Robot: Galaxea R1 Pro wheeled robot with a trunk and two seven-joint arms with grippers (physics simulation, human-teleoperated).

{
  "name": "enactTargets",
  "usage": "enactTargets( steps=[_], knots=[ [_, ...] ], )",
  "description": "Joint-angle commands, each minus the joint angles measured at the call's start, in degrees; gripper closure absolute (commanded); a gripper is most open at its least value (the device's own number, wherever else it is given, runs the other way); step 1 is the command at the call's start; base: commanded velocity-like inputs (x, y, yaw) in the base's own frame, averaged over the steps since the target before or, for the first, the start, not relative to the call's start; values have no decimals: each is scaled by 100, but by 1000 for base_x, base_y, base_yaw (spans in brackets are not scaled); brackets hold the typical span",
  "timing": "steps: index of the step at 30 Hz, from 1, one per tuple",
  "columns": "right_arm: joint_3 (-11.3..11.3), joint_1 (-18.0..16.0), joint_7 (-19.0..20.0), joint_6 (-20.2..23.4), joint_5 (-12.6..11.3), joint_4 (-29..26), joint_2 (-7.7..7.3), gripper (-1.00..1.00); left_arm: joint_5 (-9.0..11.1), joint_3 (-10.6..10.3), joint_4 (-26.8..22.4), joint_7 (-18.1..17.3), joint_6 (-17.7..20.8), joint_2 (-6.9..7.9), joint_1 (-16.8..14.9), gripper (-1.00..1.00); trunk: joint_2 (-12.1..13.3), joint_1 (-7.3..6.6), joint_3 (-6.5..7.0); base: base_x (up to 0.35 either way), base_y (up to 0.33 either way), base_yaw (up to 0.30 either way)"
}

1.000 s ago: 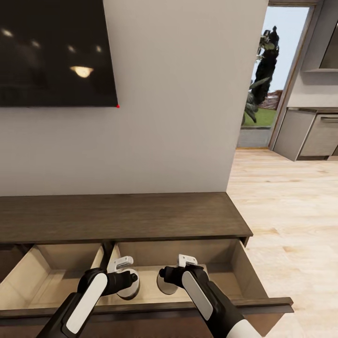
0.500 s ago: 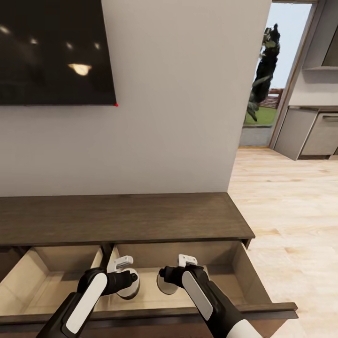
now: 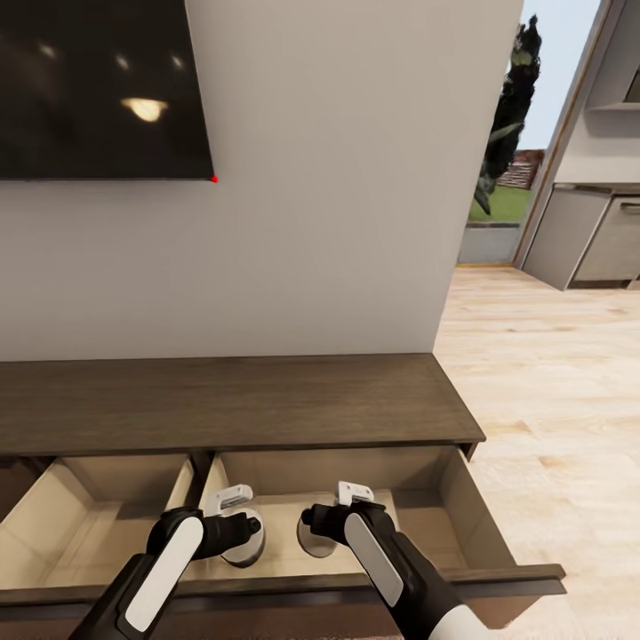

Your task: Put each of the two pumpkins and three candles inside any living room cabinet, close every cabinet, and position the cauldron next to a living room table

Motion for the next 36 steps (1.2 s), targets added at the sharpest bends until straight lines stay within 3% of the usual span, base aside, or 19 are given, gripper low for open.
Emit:
enactTargets(
  steps=[1, 10, 11, 18, 19, 28, 36],
  knots=[
    [8, -4, -54, 2, -56, -8, 0, 100, 56, -17, 0, 66, -1, 6, -5, 100, -4, 1, -28, 0, 0, 0],
    [8, -4, -54, 8, -55, -8, 0, 100, 56, -13, 8, 67, -1, 6, -5, 100, -7, 6, -72, 0, 0, 0],
    [8, -4, -54, 9, -55, -8, 0, -100, 56, -13, 5, 67, -1, 6, -5, 100, -7, 6, -72, 0, 0, 0],
    [8, -4, -54, 16, -55, -8, 0, -100, 50, -13, -32, 67, -1, 11, -1, 100, -7, 6, -72, 0, 0, 0],
    [8, -4, -54, 18, -55, -8, 0, -100, 49, -13, -39, 67, -1, 12, -1, -100, -7, 6, -72, 0, 0, 0],
    [8, -4, -54, 20, -55, -8, 0, -100, 54, -5, -49, 61, -1, 11, 1, -100, -7, 6, -72, 0, 0, 0],
    [8, -4, -54, 12, -55, -9, 0, -100, 58, 11, -65, 37, 13, 12, -4, -100, 4, -15, 105, 0, 0, 0]
  ],
)
